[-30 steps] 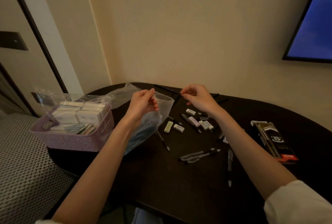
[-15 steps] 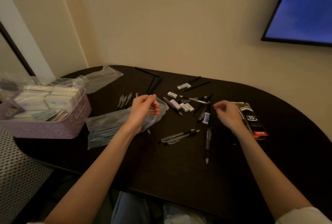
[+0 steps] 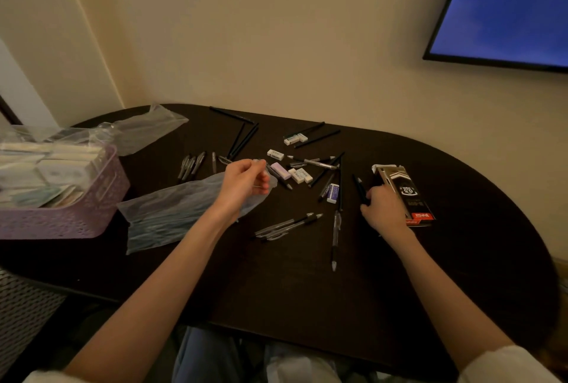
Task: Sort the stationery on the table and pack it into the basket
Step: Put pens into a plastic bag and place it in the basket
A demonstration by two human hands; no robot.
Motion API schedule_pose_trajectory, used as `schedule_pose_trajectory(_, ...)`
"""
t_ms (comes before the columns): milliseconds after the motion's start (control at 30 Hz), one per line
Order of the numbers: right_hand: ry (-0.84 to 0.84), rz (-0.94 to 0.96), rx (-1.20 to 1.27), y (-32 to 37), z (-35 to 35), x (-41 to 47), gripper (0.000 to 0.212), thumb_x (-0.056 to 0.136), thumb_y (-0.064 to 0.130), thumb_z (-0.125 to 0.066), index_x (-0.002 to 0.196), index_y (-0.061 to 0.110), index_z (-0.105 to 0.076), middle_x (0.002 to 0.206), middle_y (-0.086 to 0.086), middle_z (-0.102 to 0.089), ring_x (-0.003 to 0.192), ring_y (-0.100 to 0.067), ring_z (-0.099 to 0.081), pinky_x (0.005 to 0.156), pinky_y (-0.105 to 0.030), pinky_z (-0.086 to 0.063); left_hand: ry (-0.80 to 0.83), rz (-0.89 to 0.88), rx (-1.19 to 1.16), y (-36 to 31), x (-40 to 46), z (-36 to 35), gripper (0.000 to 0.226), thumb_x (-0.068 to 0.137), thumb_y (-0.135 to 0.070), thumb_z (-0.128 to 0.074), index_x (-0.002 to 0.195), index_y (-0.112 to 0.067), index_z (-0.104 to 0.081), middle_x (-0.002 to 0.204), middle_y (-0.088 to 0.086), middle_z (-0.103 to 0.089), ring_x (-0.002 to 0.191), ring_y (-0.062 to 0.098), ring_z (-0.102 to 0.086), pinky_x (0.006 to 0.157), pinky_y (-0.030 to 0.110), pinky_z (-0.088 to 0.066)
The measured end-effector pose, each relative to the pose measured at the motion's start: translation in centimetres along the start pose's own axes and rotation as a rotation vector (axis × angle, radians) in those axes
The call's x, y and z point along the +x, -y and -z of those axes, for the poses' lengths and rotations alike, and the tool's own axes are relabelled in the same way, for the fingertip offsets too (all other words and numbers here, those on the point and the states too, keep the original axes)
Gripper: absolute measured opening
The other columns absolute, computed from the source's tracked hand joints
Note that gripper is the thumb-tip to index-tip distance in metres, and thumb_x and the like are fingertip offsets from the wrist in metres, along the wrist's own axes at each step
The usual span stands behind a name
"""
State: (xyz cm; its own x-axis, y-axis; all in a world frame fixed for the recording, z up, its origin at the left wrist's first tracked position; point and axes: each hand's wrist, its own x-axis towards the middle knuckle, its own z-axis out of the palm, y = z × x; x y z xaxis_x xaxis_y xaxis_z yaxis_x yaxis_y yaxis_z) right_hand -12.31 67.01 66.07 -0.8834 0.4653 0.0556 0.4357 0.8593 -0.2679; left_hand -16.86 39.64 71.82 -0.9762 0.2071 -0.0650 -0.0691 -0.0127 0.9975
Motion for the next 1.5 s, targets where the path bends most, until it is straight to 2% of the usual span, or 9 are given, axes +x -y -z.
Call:
schedule_pose_trajectory(133, -0.090, -0.007, -0.058, 0.0, -0.6, -0.2, 0.015, 0.089, 0.019, -0.064, 0.100, 0.009, -0.065, 0.120, -0.015, -0.053, 0.114, -0.028, -0.051, 0.086, -0.035, -0.049, 0.018, 0.000, 0.010, 0.4, -0.2, -0.2, 0.023, 0.098, -0.019, -0.052, 0.080, -0.007, -0.061, 0.073, 0.005, -0.060, 0.066, 0.013, -0.059, 0.062, 0.021, -0.052)
schedule_pose_trajectory(300, -0.107, -0.089, 0.106, 0.0, -1.3, 0.7, 0.018, 0.088, 0.024, -0.064, 0.077, 0.011, -0.059, 0.101, -0.012, -0.060, 0.097, -0.023, -0.058, 0.074, -0.031, -0.048, 0.022, 0.008, 0.012, 0.6, -0.1, -0.2, 0.022, 0.098, -0.018, -0.051, 0.083, -0.006, -0.061, 0.075, 0.006, -0.059, 0.067, 0.014, -0.058, 0.063, 0.022, -0.052)
schedule_pose_trajectory(400, -0.130, -0.153, 0.308, 0.7, -1.3, 2.4, 0.018, 0.094, 0.019, -0.056, 0.098, 0.002, -0.062, 0.089, -0.012, -0.065, 0.077, -0.017, -0.063, 0.061, -0.025, -0.048, 0.028, 0.023, 0.004, 0.7, 0.0, -0.1, 0.021, 0.098, -0.018, -0.051, 0.085, -0.004, -0.061, 0.075, 0.006, -0.059, 0.066, 0.013, -0.058, 0.061, 0.020, -0.052)
schedule_pose_trajectory(533, -0.098, -0.210, 0.455, 2.6, -1.6, 3.5, 0.031, 0.097, 0.012, -0.049, 0.125, -0.004, -0.049, 0.099, -0.011, -0.064, 0.085, -0.018, -0.062, 0.055, -0.020, -0.039, 0.051, 0.020, 0.014, 1.0, 0.0, 0.0, 0.021, 0.098, -0.019, -0.051, 0.085, -0.006, -0.061, 0.075, 0.005, -0.060, 0.067, 0.013, -0.059, 0.062, 0.022, -0.052)
schedule_pose_trajectory(933, 0.059, -0.240, 0.345, 5.4, -1.5, 5.5, 0.015, 0.090, 0.021, -0.064, 0.091, 0.010, -0.054, 0.074, -0.001, -0.048, 0.080, -0.019, -0.055, 0.065, -0.031, -0.044, 0.048, 0.034, -0.012, 0.8, 0.2, 0.1, 0.022, 0.098, -0.019, -0.052, 0.081, -0.008, -0.061, 0.072, 0.003, -0.061, 0.066, 0.014, -0.059, 0.071, 0.031, -0.053)
schedule_pose_trajectory(1133, 0.016, -0.211, 0.365, 6.0, -0.1, 5.8, 0.026, 0.098, 0.025, -0.051, 0.112, 0.003, -0.048, 0.076, -0.002, -0.049, 0.070, -0.018, -0.053, 0.059, -0.031, -0.040, 0.047, 0.032, -0.005, 0.6, 0.3, 0.4, 0.023, 0.098, -0.019, -0.052, 0.080, -0.009, -0.062, 0.072, 0.003, -0.061, 0.066, 0.014, -0.059, 0.072, 0.032, -0.053)
schedule_pose_trajectory(1300, 0.088, 0.033, 0.453, 7.4, 1.9, 6.9, 0.032, 0.098, 0.005, -0.044, 0.127, 0.005, -0.031, 0.112, -0.009, -0.056, 0.086, -0.028, -0.065, 0.065, -0.035, -0.056, 0.035, 0.021, -0.003, 0.6, 0.5, 1.0, 0.023, 0.098, -0.019, -0.053, 0.079, -0.008, -0.062, 0.072, 0.005, -0.061, 0.066, 0.015, -0.059, 0.068, 0.029, -0.052)
schedule_pose_trajectory(1400, 0.177, 0.320, 0.320, 7.7, 2.7, 7.8, 0.022, 0.100, 0.009, -0.042, 0.121, 0.005, -0.038, 0.096, -0.005, -0.053, 0.075, -0.016, -0.055, 0.060, -0.028, -0.044, 0.032, 0.020, -0.004, 0.6, 0.7, 1.2, 0.022, 0.097, -0.019, -0.054, 0.080, -0.007, -0.062, 0.074, 0.005, -0.061, 0.066, 0.015, -0.059, 0.066, 0.027, -0.052)
schedule_pose_trajectory(1500, 0.292, 0.522, 0.150, 7.7, 2.9, 8.6, 0.012, 0.090, 0.009, -0.060, 0.100, 0.014, -0.055, 0.091, 0.002, -0.054, 0.084, -0.015, -0.057, 0.073, -0.032, -0.046, 0.032, 0.019, -0.009, 0.5, 0.8, 1.2, 0.022, 0.097, -0.018, -0.053, 0.081, -0.006, -0.062, 0.074, 0.005, -0.061, 0.066, 0.015, -0.059, 0.066, 0.027, -0.052)
